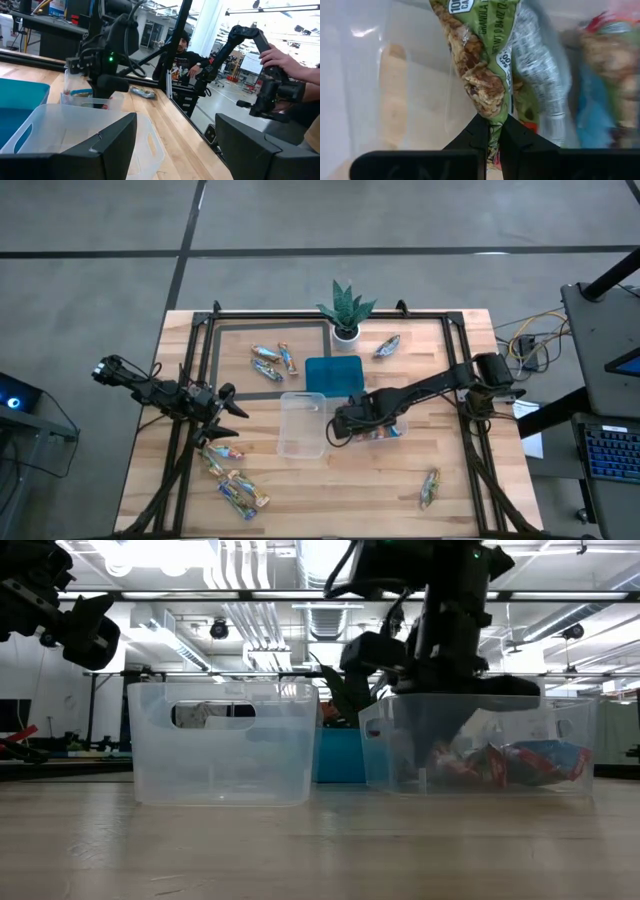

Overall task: Pick and place Granola Bars by type
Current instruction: Put the red granola bar into the right transparent bin

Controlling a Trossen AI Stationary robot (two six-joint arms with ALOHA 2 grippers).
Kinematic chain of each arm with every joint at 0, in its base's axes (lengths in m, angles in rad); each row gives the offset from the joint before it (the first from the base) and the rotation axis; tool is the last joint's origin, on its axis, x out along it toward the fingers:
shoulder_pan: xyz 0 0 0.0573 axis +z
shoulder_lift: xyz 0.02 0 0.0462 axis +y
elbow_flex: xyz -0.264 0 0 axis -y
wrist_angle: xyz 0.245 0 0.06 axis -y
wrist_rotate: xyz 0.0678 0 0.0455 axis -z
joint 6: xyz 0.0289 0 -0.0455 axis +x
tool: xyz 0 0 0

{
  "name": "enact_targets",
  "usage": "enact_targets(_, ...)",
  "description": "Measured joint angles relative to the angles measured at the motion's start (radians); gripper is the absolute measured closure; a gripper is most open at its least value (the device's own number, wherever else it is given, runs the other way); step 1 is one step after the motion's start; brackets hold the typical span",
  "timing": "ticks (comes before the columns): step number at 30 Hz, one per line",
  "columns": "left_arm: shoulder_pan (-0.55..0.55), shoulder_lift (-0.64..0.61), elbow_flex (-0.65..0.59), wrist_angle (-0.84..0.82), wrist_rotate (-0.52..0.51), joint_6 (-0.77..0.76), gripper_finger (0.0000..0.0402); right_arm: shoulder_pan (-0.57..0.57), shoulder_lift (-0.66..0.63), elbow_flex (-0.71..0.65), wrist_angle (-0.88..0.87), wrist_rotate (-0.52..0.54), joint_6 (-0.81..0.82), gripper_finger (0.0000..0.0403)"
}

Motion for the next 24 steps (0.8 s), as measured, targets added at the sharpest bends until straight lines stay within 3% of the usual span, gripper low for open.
enact_targets(11,0.000,0.000,0.000,0.000,0.000,0.000,0.0152,0.000,0.000,-0.048,0.084,-0.011,-0.078,0.0381)
enact_targets(24,0.000,0.000,0.000,0.000,0.000,0.000,0.0152,-0.004,-0.011,-0.010,-0.053,0.001,-0.099,0.0275)
